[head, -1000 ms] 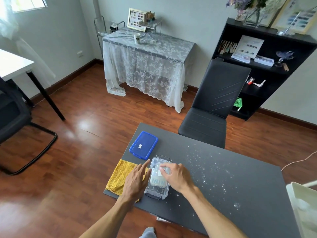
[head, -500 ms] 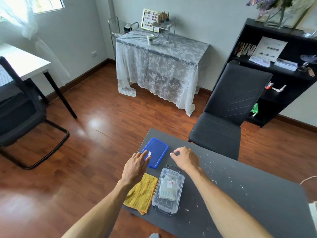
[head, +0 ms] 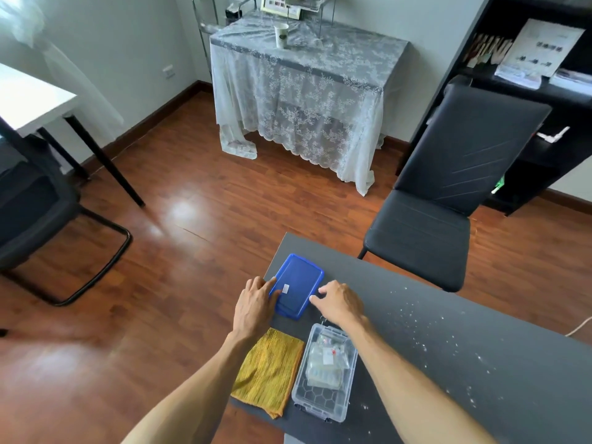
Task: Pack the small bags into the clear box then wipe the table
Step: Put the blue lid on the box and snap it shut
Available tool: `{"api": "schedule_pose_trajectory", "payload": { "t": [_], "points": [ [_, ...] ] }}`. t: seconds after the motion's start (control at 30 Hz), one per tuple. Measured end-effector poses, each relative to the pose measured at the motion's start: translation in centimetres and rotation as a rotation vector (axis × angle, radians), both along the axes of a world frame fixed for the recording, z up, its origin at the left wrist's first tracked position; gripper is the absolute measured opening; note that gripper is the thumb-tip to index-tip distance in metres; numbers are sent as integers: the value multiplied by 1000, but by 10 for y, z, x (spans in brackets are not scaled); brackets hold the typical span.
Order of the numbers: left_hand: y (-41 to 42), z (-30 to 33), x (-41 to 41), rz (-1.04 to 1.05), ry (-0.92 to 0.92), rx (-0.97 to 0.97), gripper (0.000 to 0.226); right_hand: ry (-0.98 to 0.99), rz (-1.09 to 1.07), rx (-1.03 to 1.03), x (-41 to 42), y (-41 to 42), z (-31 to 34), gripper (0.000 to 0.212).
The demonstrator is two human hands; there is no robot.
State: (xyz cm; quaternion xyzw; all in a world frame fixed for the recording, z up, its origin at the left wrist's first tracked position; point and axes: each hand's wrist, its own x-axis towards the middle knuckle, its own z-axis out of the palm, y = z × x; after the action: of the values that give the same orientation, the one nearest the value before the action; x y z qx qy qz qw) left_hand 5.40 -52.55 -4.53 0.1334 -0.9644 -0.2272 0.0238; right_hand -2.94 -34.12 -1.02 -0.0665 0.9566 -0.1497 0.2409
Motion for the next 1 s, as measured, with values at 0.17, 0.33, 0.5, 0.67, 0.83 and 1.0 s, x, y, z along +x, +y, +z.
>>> {"api": "schedule_pose_trajectory", "payload": {
  "t": [0.17, 0.33, 0.5, 0.67, 0.83, 1.0],
  "points": [
    [4, -6, -3, 104, 6, 167, 41, 43, -86, -16, 5, -8, -5, 35],
    [7, -8, -7, 217, -25, 254, 37, 38, -137, -97, 9, -14, -5, 31],
    [13, 5, -9, 285, 129, 405, 30, 128, -221, -277, 10, -19, 8, 51],
    [22, 30, -12, 307, 264, 479, 26, 217, -266, -355, 13, -13, 34, 46],
    [35, 56, 5, 222, 321, 461, 26, 346, -322, -449, 35, 7, 56, 43],
    [56, 69, 42, 182, 362, 475, 25, 411, -376, -499, 79, 33, 65, 39]
  ]
}}
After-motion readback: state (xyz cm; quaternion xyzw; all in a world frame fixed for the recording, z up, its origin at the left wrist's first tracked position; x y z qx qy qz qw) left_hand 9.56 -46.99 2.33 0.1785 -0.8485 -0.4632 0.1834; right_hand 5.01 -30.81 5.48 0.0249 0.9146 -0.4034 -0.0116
